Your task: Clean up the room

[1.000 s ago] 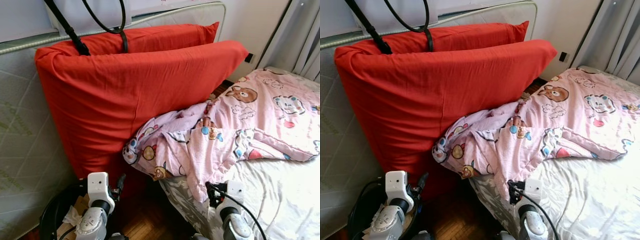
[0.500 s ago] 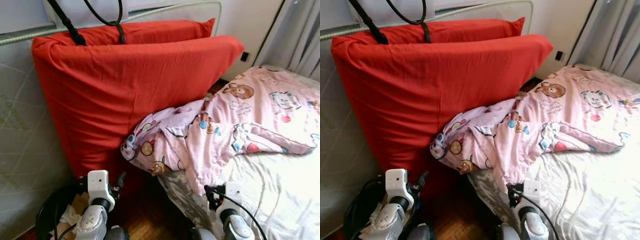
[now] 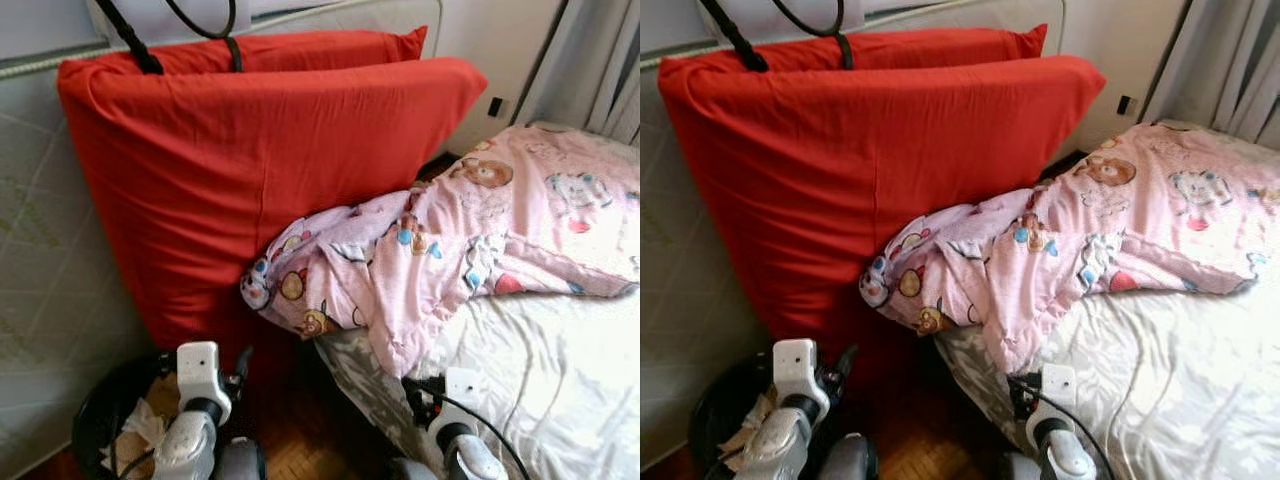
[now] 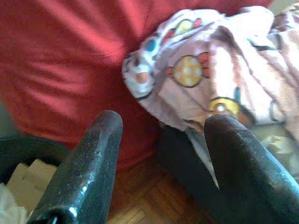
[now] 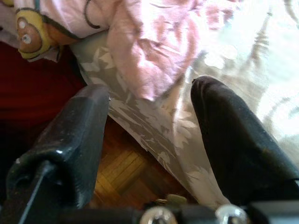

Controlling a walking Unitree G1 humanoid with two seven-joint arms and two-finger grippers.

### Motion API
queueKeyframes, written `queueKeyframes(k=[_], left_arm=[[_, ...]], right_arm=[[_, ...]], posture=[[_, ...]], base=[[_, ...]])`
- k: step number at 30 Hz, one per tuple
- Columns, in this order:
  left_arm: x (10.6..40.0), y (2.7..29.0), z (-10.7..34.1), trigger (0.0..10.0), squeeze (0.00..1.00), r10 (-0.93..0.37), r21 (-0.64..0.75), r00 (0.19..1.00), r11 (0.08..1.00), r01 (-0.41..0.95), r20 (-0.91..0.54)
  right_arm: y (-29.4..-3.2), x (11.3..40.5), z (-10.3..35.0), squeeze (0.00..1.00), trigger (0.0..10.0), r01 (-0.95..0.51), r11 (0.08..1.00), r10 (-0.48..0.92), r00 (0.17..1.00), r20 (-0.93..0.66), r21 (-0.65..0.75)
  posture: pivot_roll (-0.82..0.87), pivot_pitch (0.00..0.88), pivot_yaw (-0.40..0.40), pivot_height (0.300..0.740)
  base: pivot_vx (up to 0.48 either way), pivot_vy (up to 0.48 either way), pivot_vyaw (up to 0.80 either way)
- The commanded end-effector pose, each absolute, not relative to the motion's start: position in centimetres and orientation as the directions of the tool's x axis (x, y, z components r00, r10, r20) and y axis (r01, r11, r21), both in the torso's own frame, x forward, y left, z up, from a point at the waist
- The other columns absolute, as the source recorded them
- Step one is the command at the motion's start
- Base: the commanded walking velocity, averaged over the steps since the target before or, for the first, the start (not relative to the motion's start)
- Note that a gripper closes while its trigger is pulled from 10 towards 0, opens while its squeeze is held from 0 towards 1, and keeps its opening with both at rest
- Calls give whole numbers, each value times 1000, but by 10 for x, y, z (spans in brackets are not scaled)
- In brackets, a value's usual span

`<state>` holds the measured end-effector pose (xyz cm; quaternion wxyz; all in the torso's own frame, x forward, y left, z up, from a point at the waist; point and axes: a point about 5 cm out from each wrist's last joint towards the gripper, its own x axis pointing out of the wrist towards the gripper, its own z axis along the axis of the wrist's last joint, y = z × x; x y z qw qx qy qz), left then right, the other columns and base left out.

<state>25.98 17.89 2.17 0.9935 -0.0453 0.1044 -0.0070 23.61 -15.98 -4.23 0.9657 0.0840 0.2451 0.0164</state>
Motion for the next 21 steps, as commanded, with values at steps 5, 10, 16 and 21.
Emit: queueKeyframes(k=[5,10,16,21], left_arm=[[259,181,21,10000,0,-20,-85,978,996,3,-208],[258,182,20,10000,0,-19,-85,977,996,1,-211],[258,182,21,10000,0,-18,-86,978,996,0,-209],[258,182,21,10000,0,-19,-87,978,996,1,-206]], right_arm=[[-157,238,-41,0,10000,-5,986,83,885,-459,169],[-158,237,-41,0,10000,1,986,78,884,-460,169],[-159,237,-42,0,10000,13,986,66,881,-468,164],[-159,238,-42,0,10000,17,986,63,880,-471,163]], posture=[[-15,3,-40,624],[-16,11,-41,624],[-16,16,-41,624],[-15,19,-42,624]], base=[[0,0,320],[0,0,0],[0,0,0],[255,0,0]])
